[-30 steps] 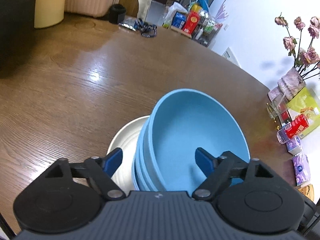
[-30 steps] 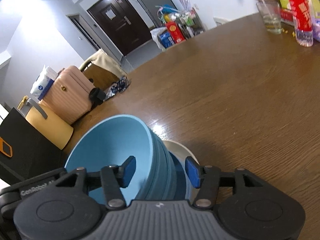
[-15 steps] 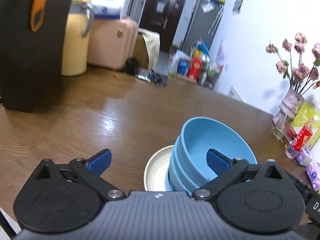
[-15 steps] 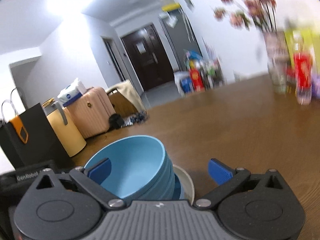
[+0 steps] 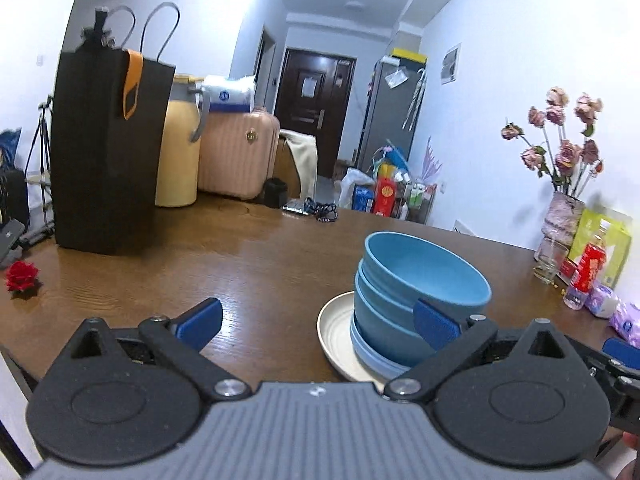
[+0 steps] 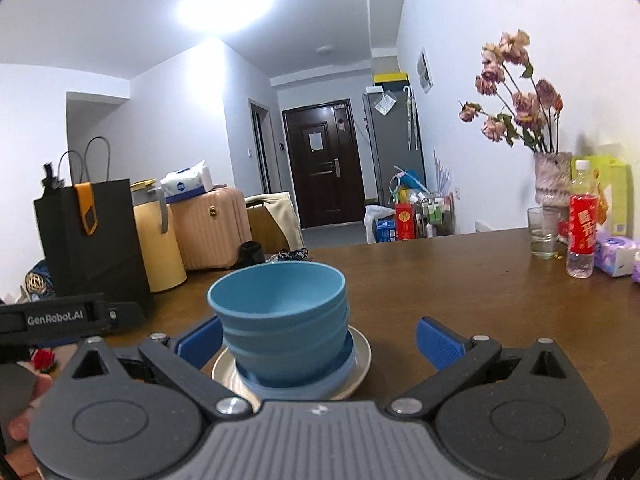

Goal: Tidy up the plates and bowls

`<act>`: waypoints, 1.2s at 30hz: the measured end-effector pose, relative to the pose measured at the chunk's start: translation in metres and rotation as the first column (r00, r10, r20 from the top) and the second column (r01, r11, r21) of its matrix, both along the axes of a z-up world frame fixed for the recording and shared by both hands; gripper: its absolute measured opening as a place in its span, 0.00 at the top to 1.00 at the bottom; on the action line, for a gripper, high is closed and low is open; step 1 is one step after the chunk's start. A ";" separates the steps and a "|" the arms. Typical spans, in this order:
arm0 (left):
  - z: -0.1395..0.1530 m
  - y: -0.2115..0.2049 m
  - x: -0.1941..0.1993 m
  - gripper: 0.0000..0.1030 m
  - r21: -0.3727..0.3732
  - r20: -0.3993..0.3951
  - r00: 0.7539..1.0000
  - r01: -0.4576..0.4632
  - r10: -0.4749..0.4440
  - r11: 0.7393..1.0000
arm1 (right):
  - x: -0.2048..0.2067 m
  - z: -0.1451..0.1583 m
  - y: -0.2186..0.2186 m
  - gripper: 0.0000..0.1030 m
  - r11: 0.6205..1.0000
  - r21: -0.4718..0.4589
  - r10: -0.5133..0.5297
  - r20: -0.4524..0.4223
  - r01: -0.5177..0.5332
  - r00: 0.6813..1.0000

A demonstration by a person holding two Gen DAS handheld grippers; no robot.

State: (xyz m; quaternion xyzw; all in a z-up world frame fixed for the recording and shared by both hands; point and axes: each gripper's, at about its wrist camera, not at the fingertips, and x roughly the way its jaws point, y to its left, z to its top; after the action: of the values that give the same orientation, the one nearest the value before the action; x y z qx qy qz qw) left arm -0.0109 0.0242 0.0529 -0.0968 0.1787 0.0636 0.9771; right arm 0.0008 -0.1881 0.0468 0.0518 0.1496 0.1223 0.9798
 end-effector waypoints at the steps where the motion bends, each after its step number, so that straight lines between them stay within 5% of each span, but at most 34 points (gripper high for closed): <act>1: -0.001 -0.003 -0.009 0.00 0.011 0.008 1.000 -0.001 0.001 1.000 | -0.008 -0.001 -0.001 0.00 1.000 -0.004 0.003 0.001 -0.003 1.000; 14: -0.044 -0.023 -0.097 0.00 0.049 0.045 0.996 0.072 -0.074 0.996 | -0.089 -0.032 -0.004 0.00 0.998 -0.055 0.006 0.004 -0.006 1.000; 36: -0.055 -0.027 -0.119 0.00 0.069 0.081 0.993 0.075 -0.081 0.995 | -0.111 -0.042 0.001 0.00 0.997 -0.072 0.003 0.036 0.000 0.999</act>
State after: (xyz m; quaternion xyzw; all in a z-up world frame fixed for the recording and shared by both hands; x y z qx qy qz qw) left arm -0.1303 -0.0030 -0.0024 -0.0600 0.1390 0.0271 0.9881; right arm -0.1102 -0.1872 0.0044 0.0142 0.1363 0.1185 0.9834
